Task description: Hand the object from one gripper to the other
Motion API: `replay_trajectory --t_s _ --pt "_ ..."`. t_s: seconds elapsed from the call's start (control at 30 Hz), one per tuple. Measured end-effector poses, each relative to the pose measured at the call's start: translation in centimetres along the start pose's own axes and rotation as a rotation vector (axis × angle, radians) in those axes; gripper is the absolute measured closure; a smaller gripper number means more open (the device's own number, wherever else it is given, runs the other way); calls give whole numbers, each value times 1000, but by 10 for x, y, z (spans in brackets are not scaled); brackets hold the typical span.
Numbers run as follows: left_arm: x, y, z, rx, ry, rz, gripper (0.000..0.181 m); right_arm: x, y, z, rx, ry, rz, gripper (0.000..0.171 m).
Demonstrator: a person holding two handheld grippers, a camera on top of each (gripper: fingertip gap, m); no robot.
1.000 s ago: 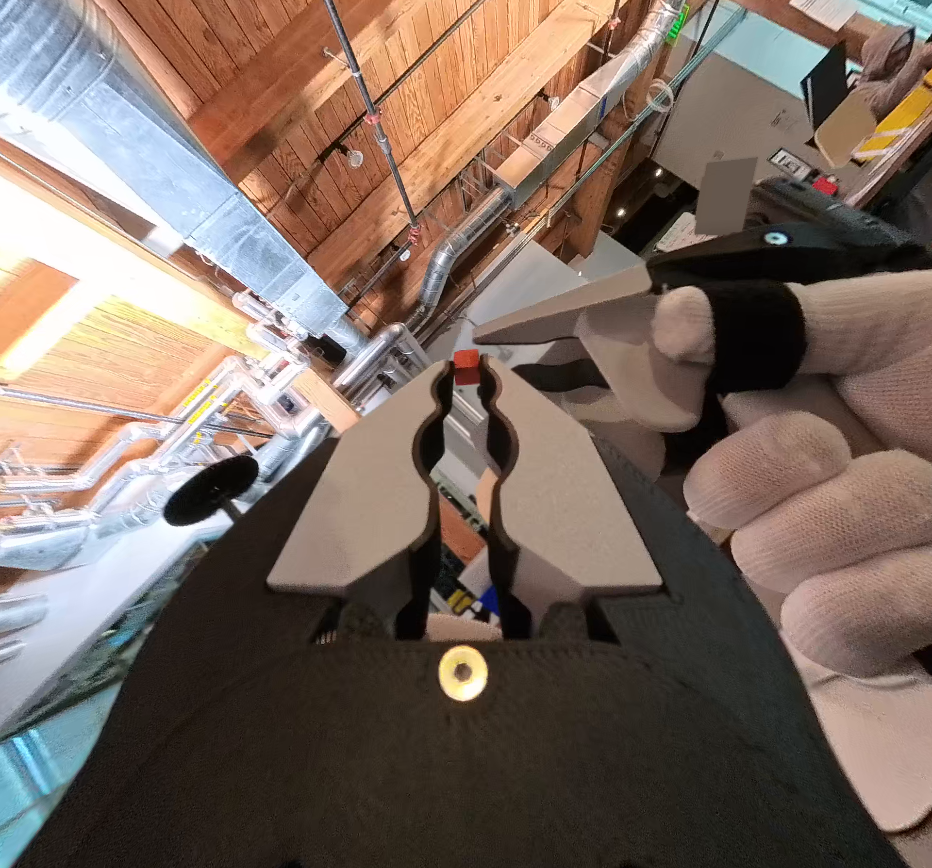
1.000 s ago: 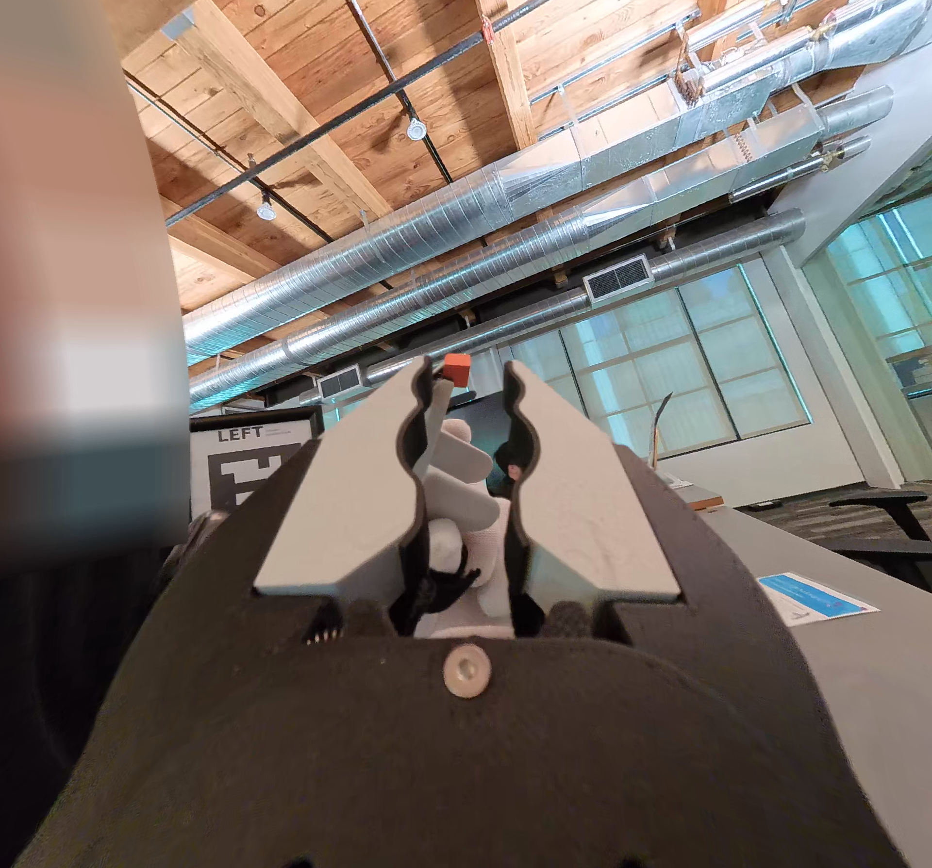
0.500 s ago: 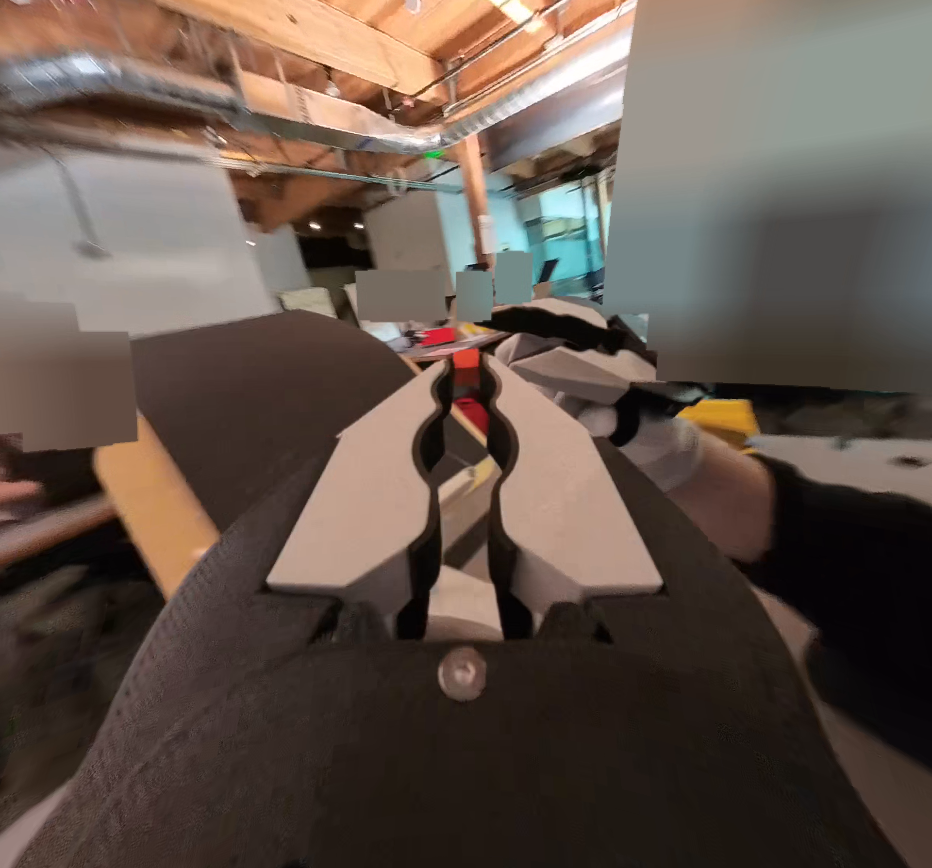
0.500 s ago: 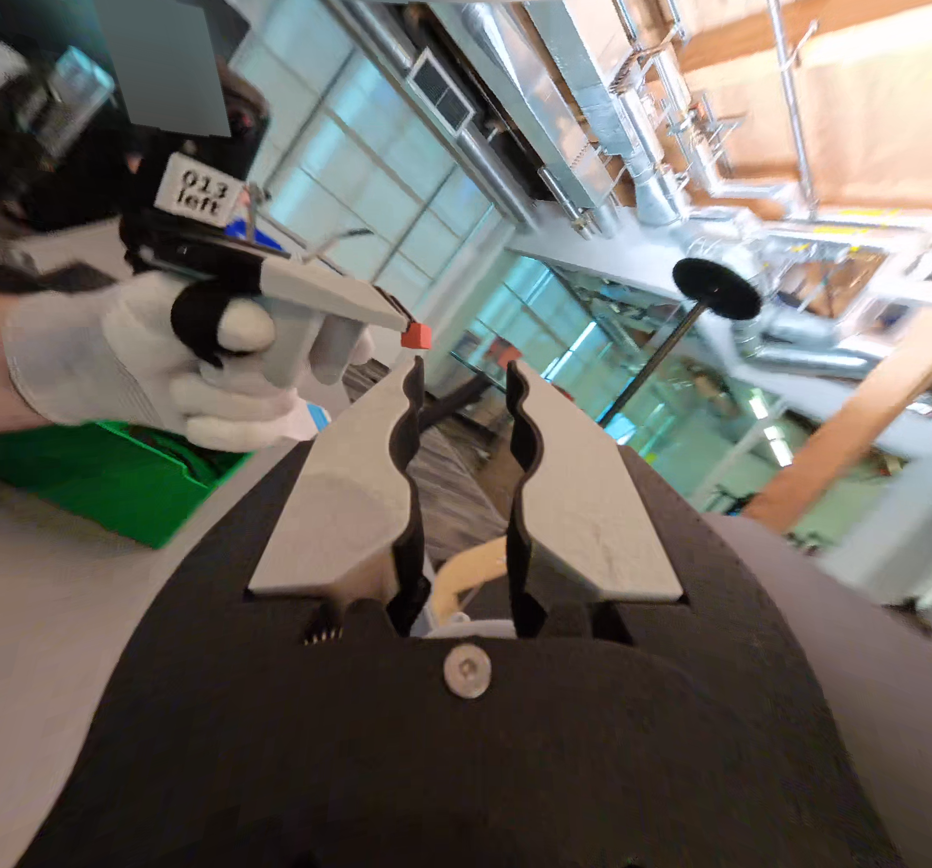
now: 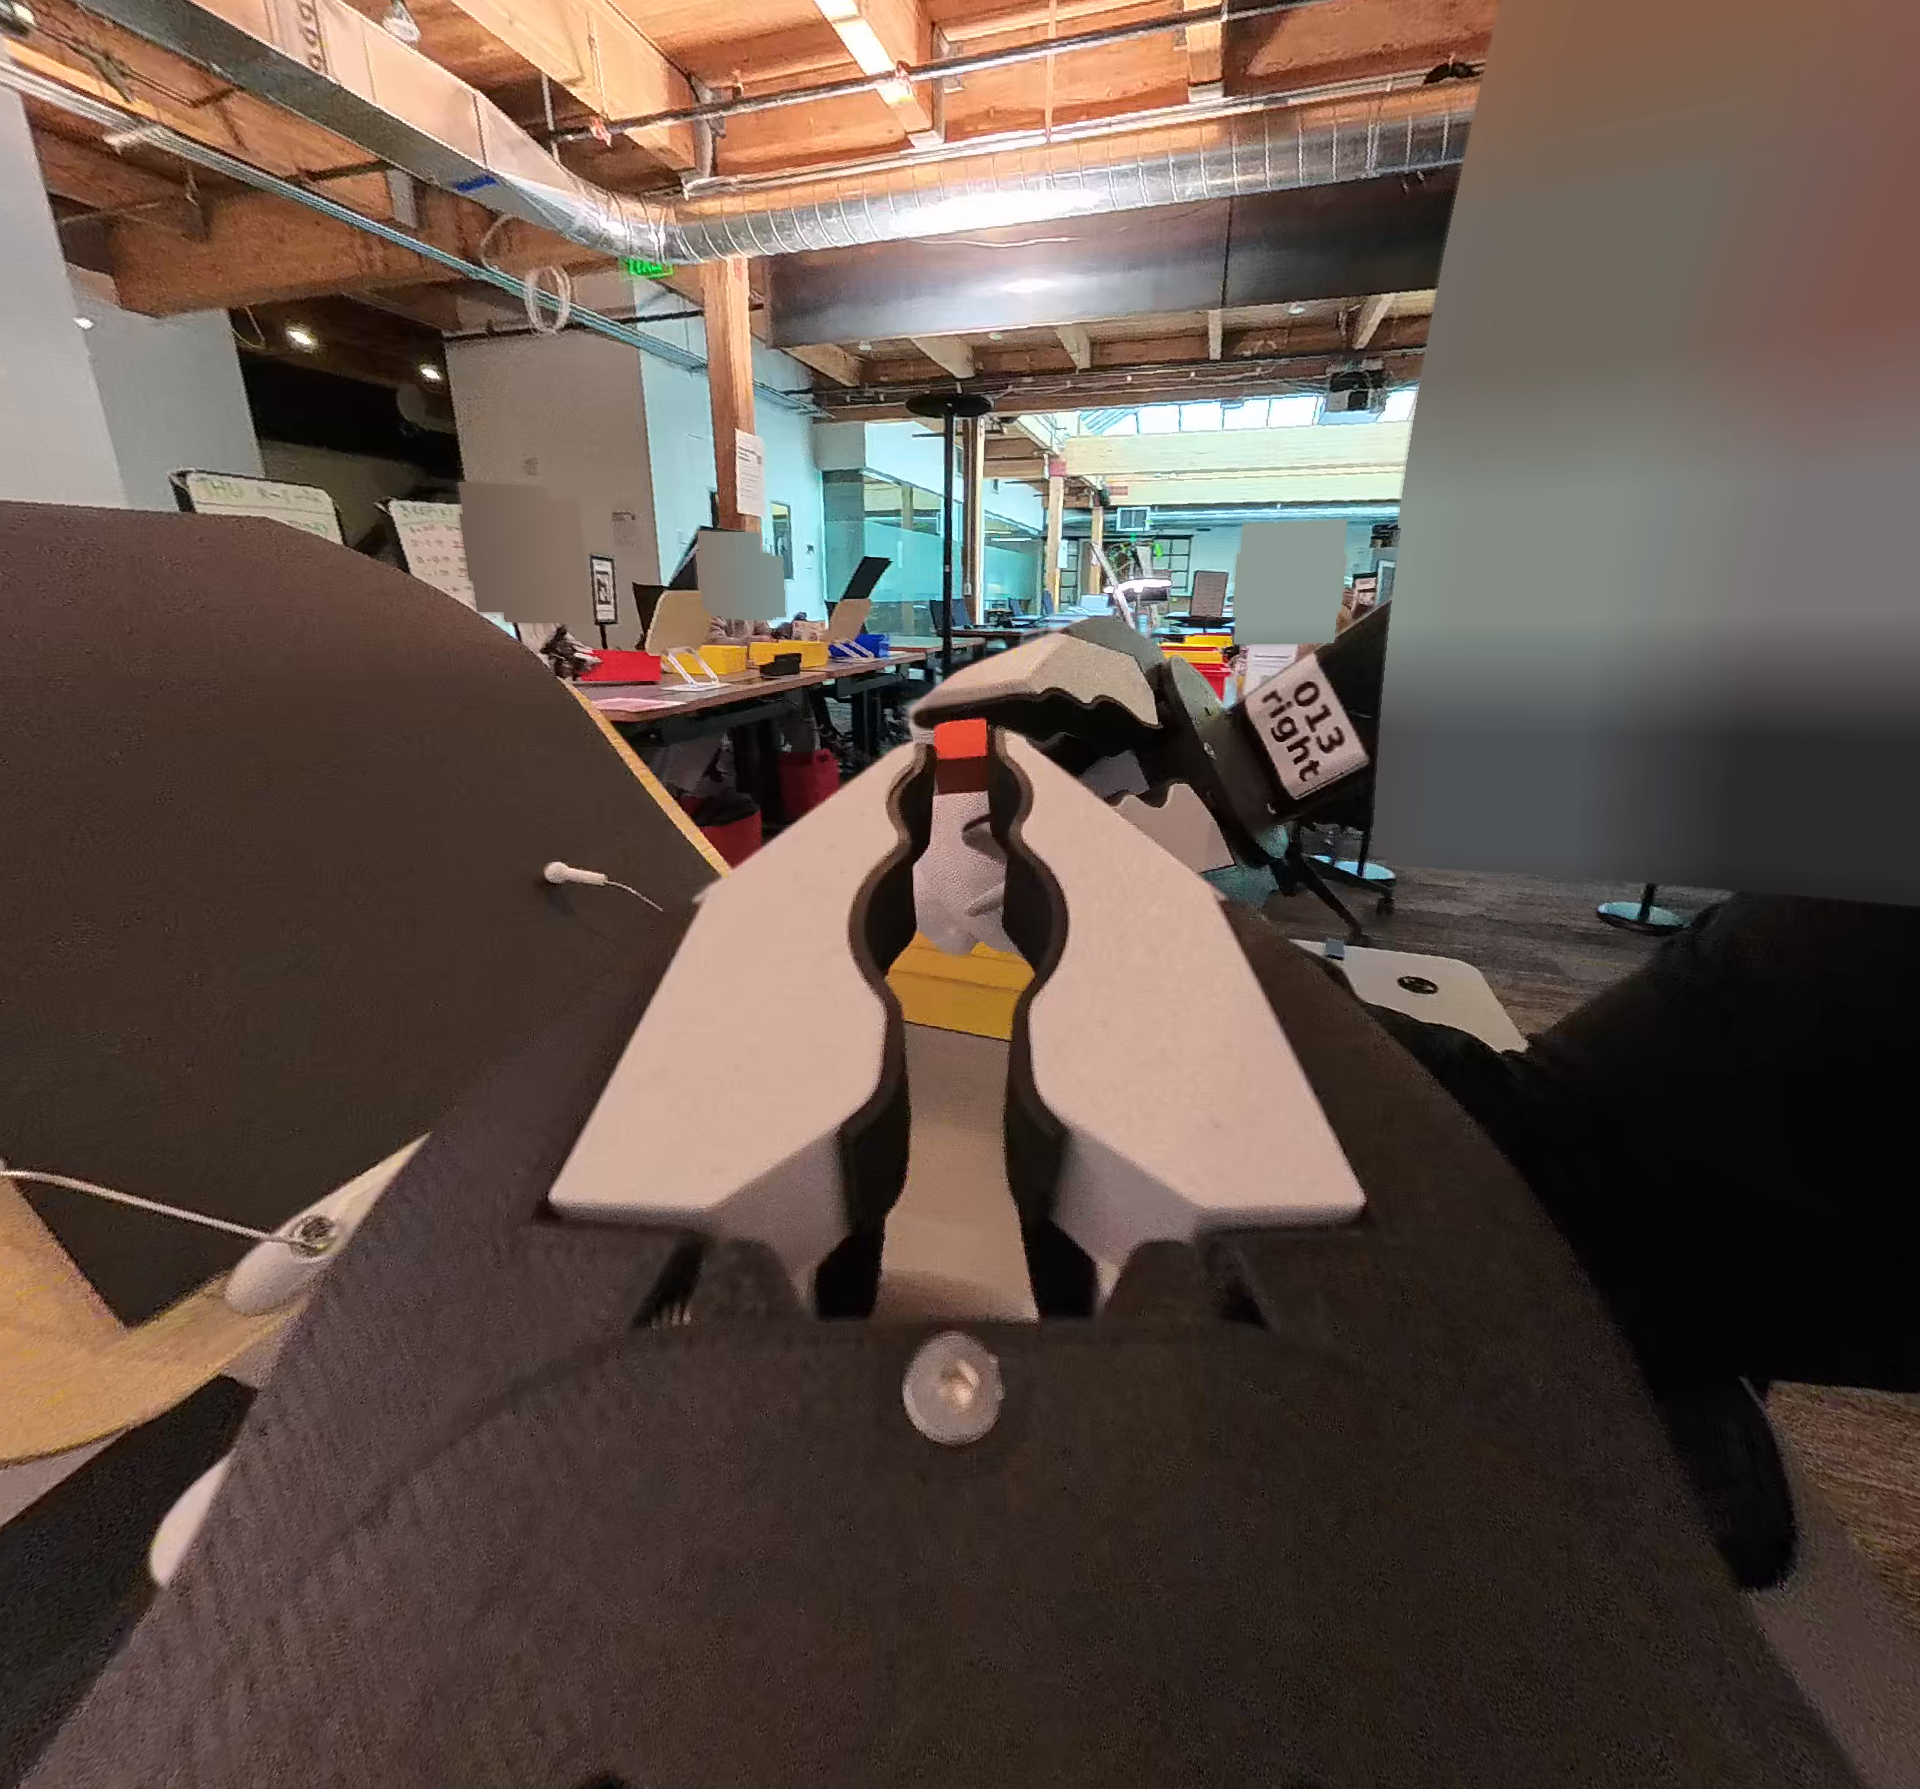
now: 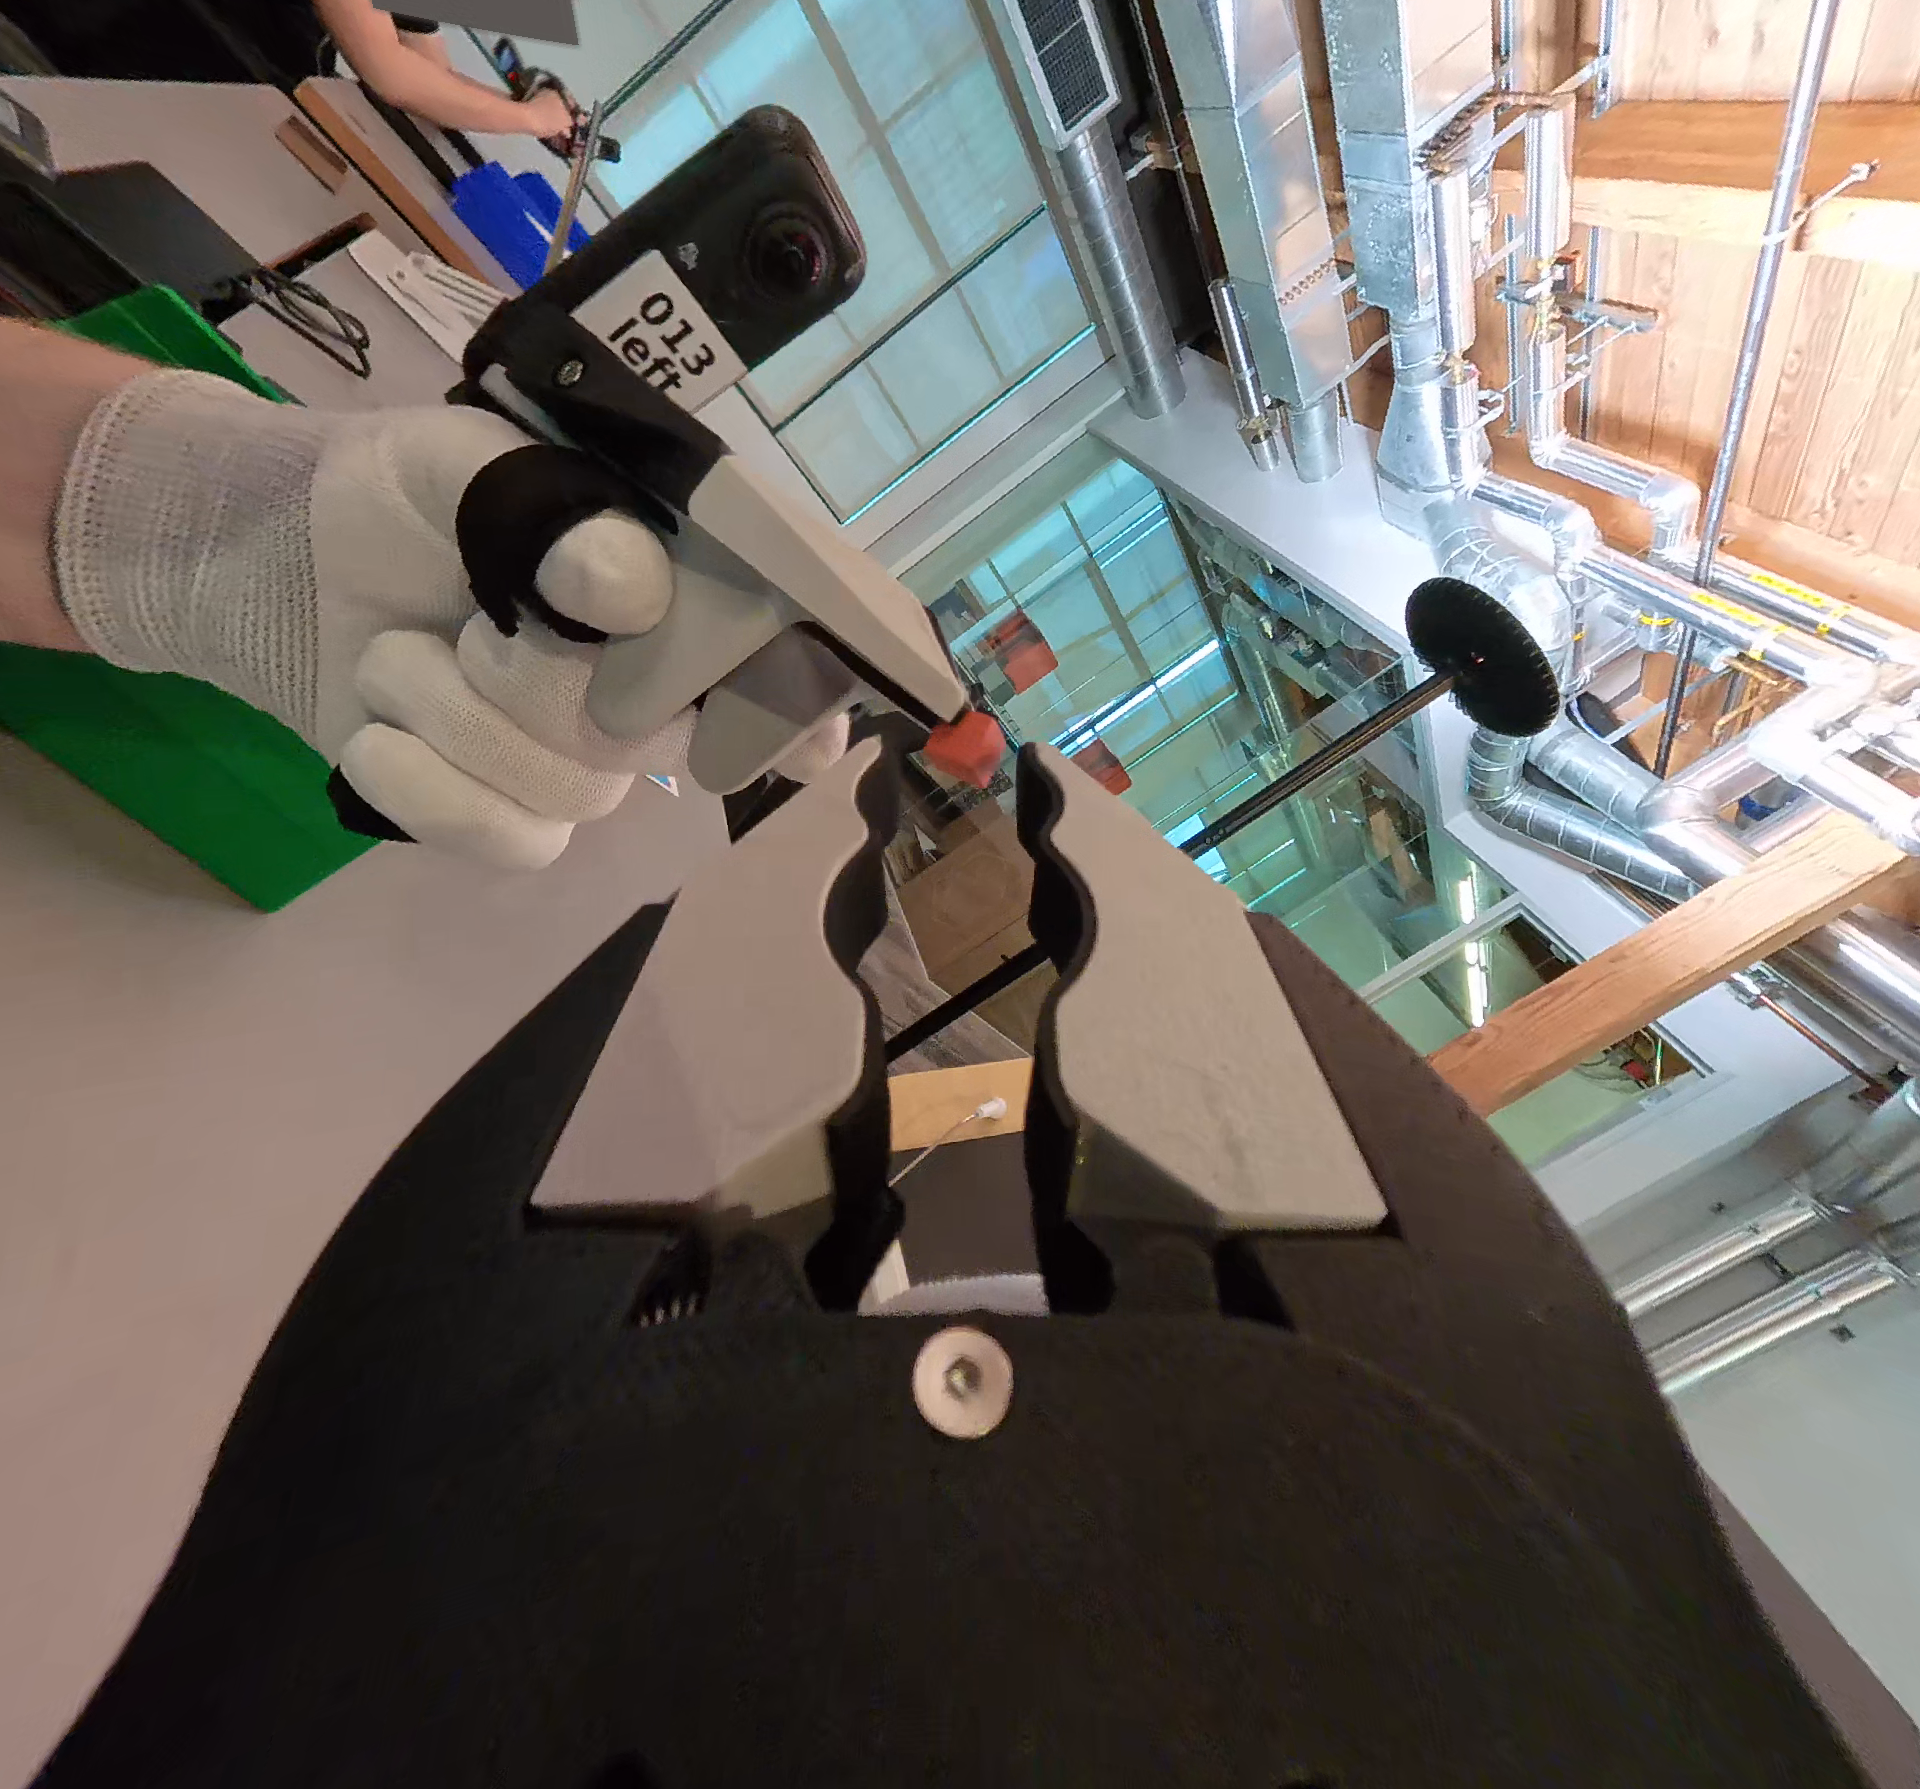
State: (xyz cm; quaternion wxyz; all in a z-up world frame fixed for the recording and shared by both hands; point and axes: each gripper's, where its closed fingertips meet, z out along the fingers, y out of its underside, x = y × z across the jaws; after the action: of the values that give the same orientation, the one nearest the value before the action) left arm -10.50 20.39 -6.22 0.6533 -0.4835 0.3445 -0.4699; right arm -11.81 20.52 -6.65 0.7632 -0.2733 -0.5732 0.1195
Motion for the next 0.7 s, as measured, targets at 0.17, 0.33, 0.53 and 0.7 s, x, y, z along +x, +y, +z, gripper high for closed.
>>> replay_trajectory --t_s 0.17,0.33,0.53,0.7 --pt "3 7 0 -44 22 -4 173 -5 -1 0 -16 -16 -41 154" --pt "3 12 -1 -79 31 9 173 -11 2 -1 -35 -52 -53 155" --pt "3 14 -3 -94 46 3 173 -11 4 -5 -41 -78 -44 157" --pt "3 17 -4 -106 53 5 173 -15 6 -5 -53 -98 -49 158"
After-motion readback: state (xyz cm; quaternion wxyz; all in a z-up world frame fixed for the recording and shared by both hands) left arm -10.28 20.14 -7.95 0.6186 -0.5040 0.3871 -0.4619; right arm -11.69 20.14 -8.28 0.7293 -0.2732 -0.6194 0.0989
